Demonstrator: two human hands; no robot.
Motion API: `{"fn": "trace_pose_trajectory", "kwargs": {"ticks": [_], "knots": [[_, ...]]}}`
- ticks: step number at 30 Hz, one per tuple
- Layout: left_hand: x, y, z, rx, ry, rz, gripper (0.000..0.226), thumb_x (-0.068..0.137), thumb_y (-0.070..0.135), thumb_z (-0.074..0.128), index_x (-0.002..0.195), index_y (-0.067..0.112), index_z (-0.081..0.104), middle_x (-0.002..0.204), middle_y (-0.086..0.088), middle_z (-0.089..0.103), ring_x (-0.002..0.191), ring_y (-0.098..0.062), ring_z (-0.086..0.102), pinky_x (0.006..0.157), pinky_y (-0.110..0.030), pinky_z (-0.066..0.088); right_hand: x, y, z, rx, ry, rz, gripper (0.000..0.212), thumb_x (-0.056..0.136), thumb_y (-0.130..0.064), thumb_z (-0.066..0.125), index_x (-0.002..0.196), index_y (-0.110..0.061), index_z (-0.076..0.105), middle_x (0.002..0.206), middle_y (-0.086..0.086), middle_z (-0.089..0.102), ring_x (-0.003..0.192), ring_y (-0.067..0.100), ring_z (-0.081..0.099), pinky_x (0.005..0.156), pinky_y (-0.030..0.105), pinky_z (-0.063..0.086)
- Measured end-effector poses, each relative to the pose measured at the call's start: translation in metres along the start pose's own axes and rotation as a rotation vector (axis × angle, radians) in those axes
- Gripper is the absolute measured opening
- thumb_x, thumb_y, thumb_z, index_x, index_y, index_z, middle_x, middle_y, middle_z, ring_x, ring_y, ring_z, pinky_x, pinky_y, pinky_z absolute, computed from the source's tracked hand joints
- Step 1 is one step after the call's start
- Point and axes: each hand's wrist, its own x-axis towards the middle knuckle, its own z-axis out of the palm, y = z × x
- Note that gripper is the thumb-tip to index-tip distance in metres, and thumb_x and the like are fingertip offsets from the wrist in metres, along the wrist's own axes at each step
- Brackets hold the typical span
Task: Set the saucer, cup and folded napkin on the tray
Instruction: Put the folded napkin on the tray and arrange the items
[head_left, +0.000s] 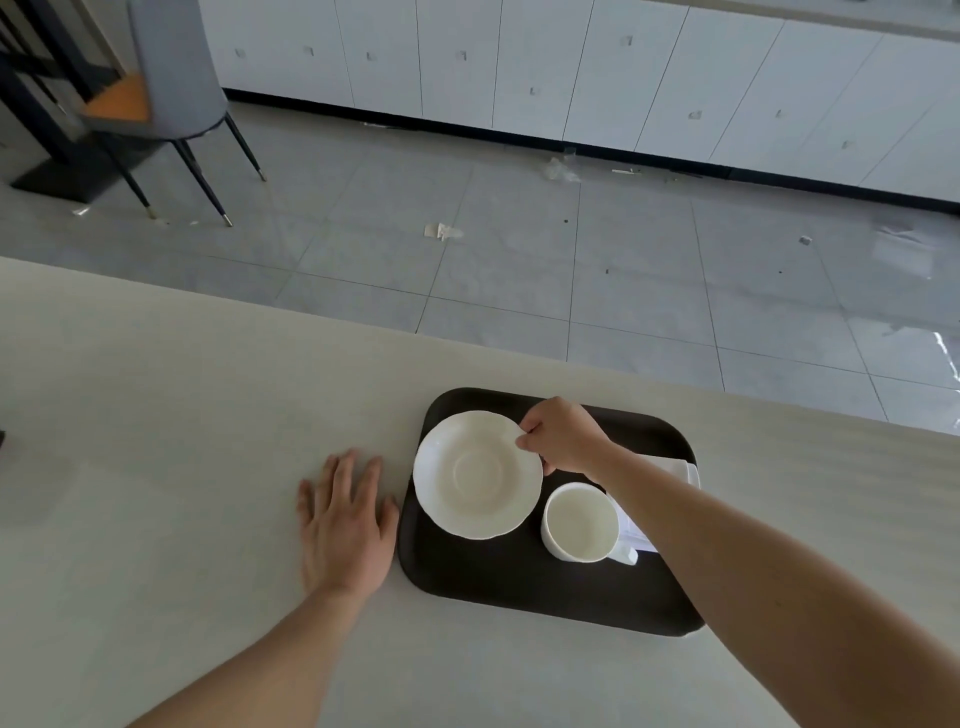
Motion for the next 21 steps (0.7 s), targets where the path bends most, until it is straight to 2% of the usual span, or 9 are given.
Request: {"fn": "trace_pose_trajectory", "kwargs": {"ticks": [3,7,16,21], "knots": [[-0.001,0.001,0.0,0.0,0.005,-0.003,0.055,0.087,0.04,0.035,0.135,0.019,0.051,0.147,-0.009,0.044,0.141,-0.028,0.032,0.116,-0.055,0.022,0.004,0.0,-0.002,0.016,0.022,0.017,0.013,0.092,-0.018,0.063,0.098,-0.013,0.073,0.077,0.008,0.077,0.058,0.016,0.074,0.059,0.025,0.054],[-0.001,0.001,-0.001,-0.005,-0.001,-0.011,0.053,0.088,0.037,0.04,0.136,0.02,0.051,0.149,-0.009,0.042,0.142,-0.027,0.031,0.117,-0.054,0.02,0.01,-0.003,-0.002,0.043,0.059,0.016,0.012,0.091,-0.018,0.063,0.097,-0.013,0.073,0.079,0.009,0.077,0.063,0.021,0.074,0.068,0.032,0.059],[0.0,0.001,-0.001,0.013,-0.023,-0.015,0.053,0.088,0.038,0.039,0.138,0.021,0.049,0.15,-0.007,0.041,0.142,-0.027,0.03,0.117,-0.053,0.019,0.013,-0.004,0.001,0.091,0.165,0.044,0.014,0.091,-0.021,0.066,0.099,-0.012,0.074,0.087,0.009,0.075,0.075,0.027,0.071,0.072,0.036,0.058],[0.0,0.0,0.0,0.023,-0.022,-0.011,0.053,0.088,0.039,0.039,0.137,0.022,0.049,0.149,-0.007,0.041,0.142,-0.027,0.031,0.117,-0.054,0.02,0.01,-0.002,0.0,0.17,0.166,0.09,0.016,0.094,-0.027,0.063,0.095,-0.013,0.072,0.083,0.01,0.076,0.066,0.025,0.074,0.074,0.04,0.062]]}}
